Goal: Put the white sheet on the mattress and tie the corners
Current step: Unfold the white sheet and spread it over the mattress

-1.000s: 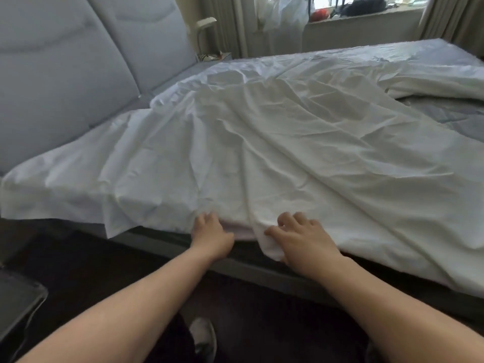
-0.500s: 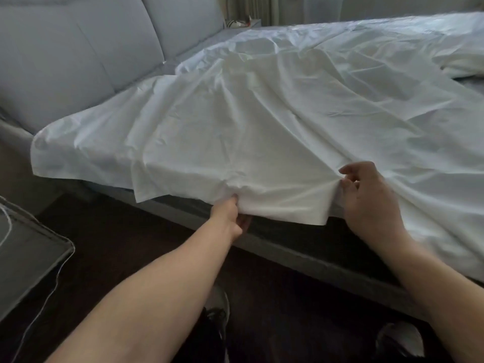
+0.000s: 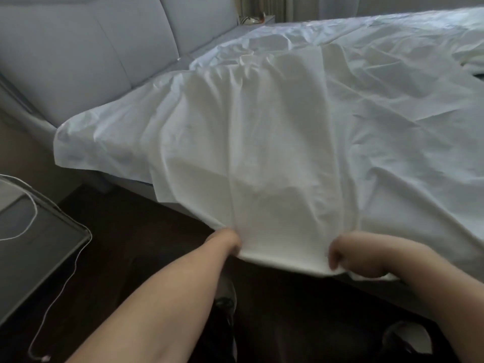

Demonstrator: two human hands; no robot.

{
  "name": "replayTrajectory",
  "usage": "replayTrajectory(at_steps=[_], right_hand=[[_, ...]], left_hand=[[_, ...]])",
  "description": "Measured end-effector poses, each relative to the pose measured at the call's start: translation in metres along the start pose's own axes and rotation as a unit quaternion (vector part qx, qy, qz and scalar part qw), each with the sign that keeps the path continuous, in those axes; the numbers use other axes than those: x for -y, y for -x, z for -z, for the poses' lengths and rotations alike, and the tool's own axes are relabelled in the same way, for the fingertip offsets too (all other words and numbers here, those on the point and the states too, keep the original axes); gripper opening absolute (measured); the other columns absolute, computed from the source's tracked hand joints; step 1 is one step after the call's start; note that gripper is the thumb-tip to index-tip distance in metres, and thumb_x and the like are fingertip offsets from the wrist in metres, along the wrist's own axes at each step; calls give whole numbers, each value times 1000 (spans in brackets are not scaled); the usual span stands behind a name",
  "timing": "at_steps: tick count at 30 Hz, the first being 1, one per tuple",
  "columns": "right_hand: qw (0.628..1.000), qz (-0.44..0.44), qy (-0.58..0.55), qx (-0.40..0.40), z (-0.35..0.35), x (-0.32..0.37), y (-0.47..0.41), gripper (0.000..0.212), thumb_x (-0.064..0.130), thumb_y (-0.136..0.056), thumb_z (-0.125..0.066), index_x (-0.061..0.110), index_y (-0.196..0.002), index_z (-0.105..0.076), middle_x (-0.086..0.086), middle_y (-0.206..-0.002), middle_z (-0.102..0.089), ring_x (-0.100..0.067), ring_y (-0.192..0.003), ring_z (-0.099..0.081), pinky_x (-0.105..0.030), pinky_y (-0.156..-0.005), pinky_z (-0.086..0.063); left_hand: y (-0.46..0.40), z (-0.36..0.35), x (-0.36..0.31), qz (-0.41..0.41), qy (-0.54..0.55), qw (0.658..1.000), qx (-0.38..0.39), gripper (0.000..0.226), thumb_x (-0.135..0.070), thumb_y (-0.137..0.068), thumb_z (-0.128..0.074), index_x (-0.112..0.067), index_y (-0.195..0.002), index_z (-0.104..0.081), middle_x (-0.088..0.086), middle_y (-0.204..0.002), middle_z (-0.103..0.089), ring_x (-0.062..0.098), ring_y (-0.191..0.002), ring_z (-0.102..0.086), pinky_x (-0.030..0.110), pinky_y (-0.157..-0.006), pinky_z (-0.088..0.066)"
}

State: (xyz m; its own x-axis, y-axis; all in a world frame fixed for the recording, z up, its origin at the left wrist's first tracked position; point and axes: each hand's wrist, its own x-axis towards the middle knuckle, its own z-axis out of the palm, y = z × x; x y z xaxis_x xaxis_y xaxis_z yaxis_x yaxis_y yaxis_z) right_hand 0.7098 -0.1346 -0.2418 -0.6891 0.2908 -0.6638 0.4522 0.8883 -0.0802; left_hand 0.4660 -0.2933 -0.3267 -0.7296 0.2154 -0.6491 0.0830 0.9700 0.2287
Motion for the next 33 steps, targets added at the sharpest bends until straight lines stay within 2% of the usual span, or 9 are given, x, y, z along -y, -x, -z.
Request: replayTrajectory(at_steps=[5, 8, 13, 17, 20, 24, 26, 29, 33], right_hand=[[998, 17, 52, 12, -12, 13, -9, 38, 14, -97, -51, 22, -131, -67, -7, -133, -66, -28, -123, -61, -31, -103, -46], [981, -5, -70, -181, 3, 1, -6, 32, 29, -100, -51, 34, -129, -65, 6, -129, -66, -20, -120, -62, -31, -97, -47], [840, -57, -245, -481, 25, -37, 13, 22, 27, -95, -59, 33, -114, -67, 10, -109, -57, -18, -97, -62, -39, -89, -51], [920, -141, -175, -320, 4, -72, 24, 33, 38, -95, -59, 30, -127, -63, 1, -125, -58, -24, -114, -58, -39, -97, -48], [921, -160, -209, -286, -13, -90, 42, 31, 39, -96, -61, 27, -124, -67, 1, -117, -67, -22, -107, -62, -31, -86, -46], [785, -243, -330, -465, -27, -120, 87, 22, 33, -97, -60, 21, -112, -72, 0, -103, -73, -24, -96, -63, -34, -80, -45], [705, -286, -369, -534, -38, -138, 119, 22, 31, -98, -59, 19, -111, -71, 2, -96, -68, -21, -92, -60, -33, -80, -42], [610, -359, -433, -559, -72, -165, 158, 26, 31, -100, -57, 16, -119, -67, 0, -103, -66, -23, -98, -60, -32, -83, -39], [559, -436, -469, -527, -126, -181, 204, 28, 28, -98, -62, 14, -121, -67, -9, -115, -70, -32, -109, -62, -38, -91, -45]], left_hand=[[8, -3, -7, 42, 116, 986, -112, 79, -47, -91, -61, -7, -152, -31, 18, -152, -34, 39, -133, -48, 41, -104, -46], [42, 16, -33, -86, 153, 958, -229, 74, -33, -95, -59, -10, -155, -24, 14, -164, -12, 42, -145, -30, 46, -114, -37], [65, 11, -63, -434, -92, 843, -305, 89, -30, -93, -53, -32, -165, 1, -2, -169, 23, 27, -157, 11, 48, -125, -6], [73, -8, -83, -446, -371, 806, -120, 90, -37, -92, -60, -32, -163, -5, 1, -172, 6, 33, -157, 2, 59, -124, -15], [102, -10, -105, -427, -380, 801, -177, 60, -31, -90, -61, -19, -145, -41, 13, -148, -40, 40, -132, -45, 49, -104, -45], [148, -12, -148, -471, -304, 818, -128, 38, -34, -91, -51, -19, -125, -59, 8, -129, -56, 35, -116, -59, 46, -97, -51], [172, -25, -168, -526, -311, 782, -120, 40, -34, -92, -51, -21, -129, -57, 3, -132, -53, 31, -118, -55, 47, -97, -50], [207, -53, -198, -608, -315, 722, -103, 43, -33, -95, -51, -22, -137, -55, 0, -139, -49, 27, -128, -47, 44, -100, -47], [245, -94, -229, -666, -315, 674, -50, 45, -35, -95, -52, -23, -138, -55, 2, -140, -51, 28, -128, -48, 45, -103, -47]])
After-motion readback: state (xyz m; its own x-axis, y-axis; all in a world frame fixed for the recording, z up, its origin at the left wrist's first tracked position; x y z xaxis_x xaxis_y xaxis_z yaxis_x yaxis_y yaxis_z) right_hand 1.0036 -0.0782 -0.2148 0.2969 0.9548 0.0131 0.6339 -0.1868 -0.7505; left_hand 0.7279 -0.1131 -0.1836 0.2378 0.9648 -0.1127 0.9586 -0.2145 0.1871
